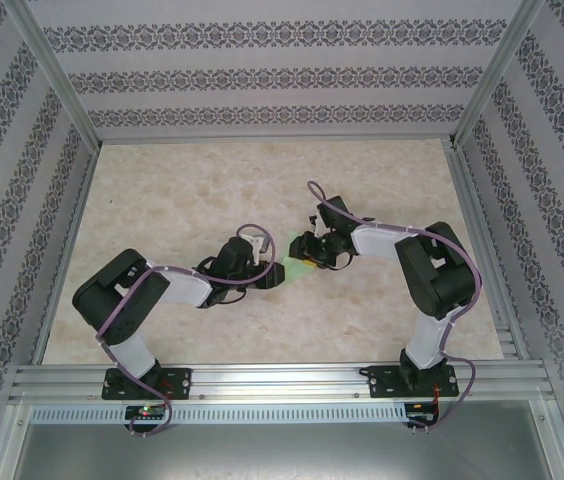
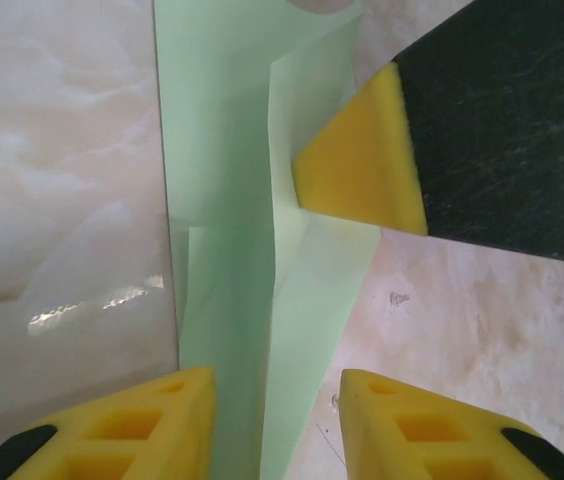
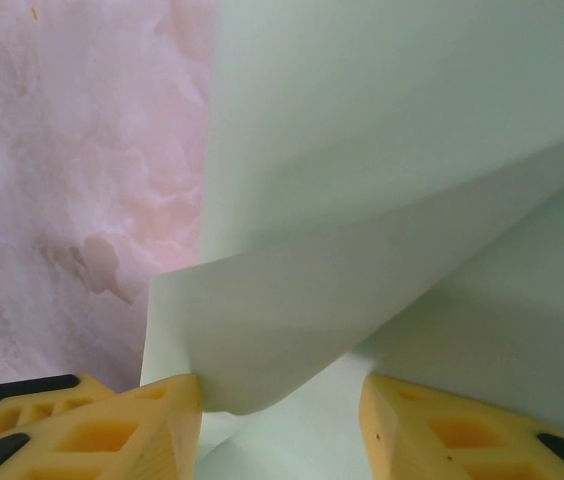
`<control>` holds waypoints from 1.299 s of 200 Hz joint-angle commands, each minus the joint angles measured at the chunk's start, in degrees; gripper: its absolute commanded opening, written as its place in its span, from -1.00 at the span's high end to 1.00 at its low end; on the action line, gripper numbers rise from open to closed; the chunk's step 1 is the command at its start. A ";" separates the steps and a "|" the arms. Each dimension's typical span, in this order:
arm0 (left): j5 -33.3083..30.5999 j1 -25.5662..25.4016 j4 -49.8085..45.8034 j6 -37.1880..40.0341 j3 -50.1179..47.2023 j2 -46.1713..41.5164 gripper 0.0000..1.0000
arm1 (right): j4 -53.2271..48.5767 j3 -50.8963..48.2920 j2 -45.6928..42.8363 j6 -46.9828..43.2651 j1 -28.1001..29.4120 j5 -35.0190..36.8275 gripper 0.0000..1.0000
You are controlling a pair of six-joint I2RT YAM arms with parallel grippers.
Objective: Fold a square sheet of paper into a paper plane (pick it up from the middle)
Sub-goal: Fourth fold the wing at the center of the table.
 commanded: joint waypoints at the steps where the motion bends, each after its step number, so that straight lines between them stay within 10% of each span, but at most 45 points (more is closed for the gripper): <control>1: -2.18 1.25 -4.04 -0.21 0.10 -3.45 0.21 | -4.00 0.66 3.24 -1.91 0.45 5.92 0.01; 260: 5.16 1.58 -9.52 -4.08 6.10 4.16 0.72 | -15.99 6.23 11.55 -2.23 1.66 13.98 -0.05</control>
